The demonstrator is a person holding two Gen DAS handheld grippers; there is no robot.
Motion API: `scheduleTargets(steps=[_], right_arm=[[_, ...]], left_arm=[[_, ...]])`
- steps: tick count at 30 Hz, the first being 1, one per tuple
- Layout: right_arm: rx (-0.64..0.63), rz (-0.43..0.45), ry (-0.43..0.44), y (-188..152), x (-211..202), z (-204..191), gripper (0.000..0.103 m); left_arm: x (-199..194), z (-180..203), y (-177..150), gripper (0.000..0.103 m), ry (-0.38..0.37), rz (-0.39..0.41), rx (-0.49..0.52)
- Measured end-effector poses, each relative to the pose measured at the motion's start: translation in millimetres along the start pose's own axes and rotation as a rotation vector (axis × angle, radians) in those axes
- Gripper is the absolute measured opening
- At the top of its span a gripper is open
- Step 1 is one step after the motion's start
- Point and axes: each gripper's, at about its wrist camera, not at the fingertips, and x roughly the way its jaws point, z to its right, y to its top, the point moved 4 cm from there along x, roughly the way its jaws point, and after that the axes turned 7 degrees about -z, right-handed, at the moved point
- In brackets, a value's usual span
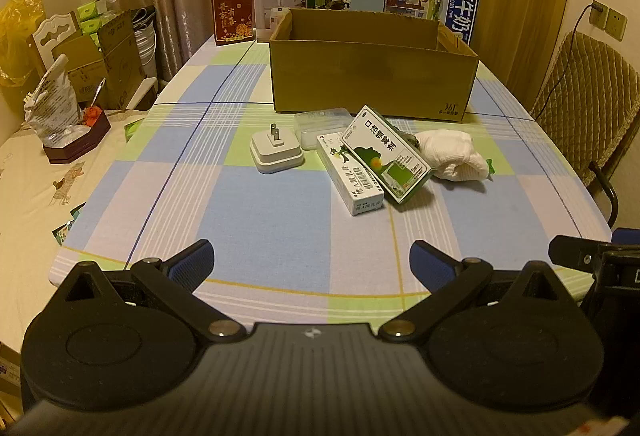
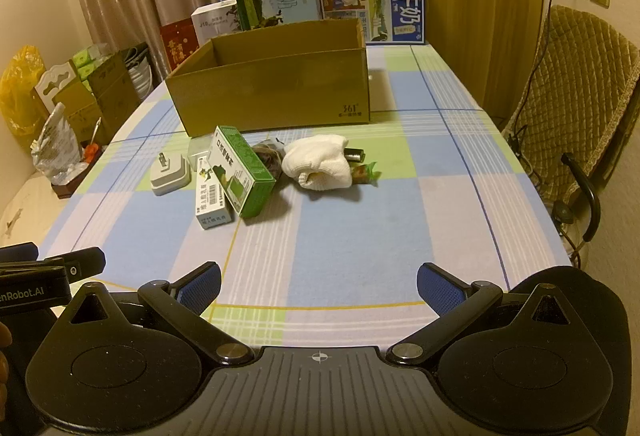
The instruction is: Organize objects
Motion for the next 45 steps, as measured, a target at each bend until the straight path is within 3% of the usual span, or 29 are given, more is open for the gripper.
scheduleTargets(steps=[27,35,45], right_arm=[[-0.008,-0.024,0.002,0.2,12.5,6.4,0.101],[-0.05,-0.019,0.012,15.1,32.1,12.4,0.101],[-0.144,-0.007,-0.004,59.0,89.6,21.3,0.101]], left_arm=[[17.1,0.1,2.6,0.102,-0.003,-0.026,0.019],[53.5,4.1,18.2,0.102,-0.003,-0.044,0.036],[121.3,16.3,49.1,0.098,0.011,-0.062,0.086]])
